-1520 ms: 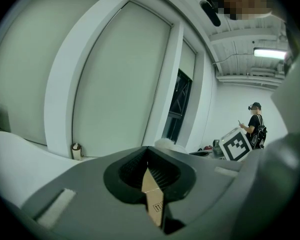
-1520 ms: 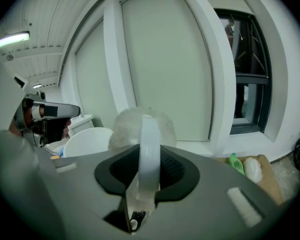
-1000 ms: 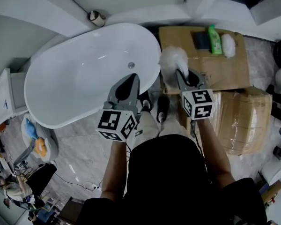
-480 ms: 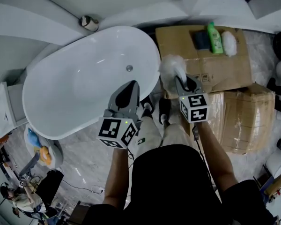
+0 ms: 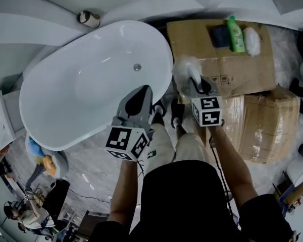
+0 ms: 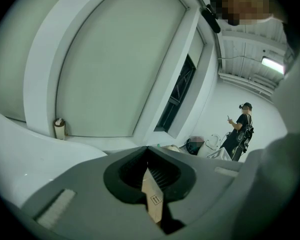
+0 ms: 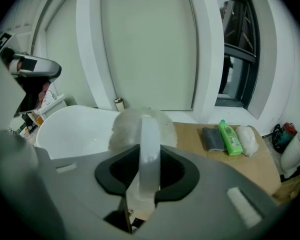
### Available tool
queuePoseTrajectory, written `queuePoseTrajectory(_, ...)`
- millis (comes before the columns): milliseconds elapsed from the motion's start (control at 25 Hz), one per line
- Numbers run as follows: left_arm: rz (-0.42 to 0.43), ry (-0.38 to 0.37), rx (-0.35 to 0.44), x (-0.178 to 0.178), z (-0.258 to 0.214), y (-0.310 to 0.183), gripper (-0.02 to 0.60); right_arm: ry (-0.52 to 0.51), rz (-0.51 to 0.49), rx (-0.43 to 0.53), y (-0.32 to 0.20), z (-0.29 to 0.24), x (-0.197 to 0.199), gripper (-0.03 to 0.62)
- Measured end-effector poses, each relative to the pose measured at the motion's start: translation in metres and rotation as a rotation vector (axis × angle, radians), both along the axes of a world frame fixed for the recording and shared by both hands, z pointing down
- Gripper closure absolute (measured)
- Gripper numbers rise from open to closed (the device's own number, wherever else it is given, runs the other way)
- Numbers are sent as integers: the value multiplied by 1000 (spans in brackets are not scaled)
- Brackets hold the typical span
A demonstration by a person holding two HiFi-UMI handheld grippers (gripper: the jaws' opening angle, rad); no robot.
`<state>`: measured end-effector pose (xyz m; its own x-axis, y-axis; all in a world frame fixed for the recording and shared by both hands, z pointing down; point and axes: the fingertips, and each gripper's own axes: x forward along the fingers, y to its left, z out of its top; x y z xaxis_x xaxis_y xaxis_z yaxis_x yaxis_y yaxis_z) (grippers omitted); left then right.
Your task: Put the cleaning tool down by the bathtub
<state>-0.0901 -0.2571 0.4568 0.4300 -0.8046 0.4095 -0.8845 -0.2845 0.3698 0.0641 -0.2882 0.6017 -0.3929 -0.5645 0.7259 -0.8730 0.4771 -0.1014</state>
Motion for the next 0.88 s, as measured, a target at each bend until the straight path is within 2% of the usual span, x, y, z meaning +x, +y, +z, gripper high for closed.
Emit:
queuePoseTrajectory(480,45,-3,-46,5,30,-20,583,32,21,-58,-32,64,-5,503)
queuePoseTrajectory(880,61,-13,-91,-6,51,-34,583,39,48,-100,-55,113,-6,503)
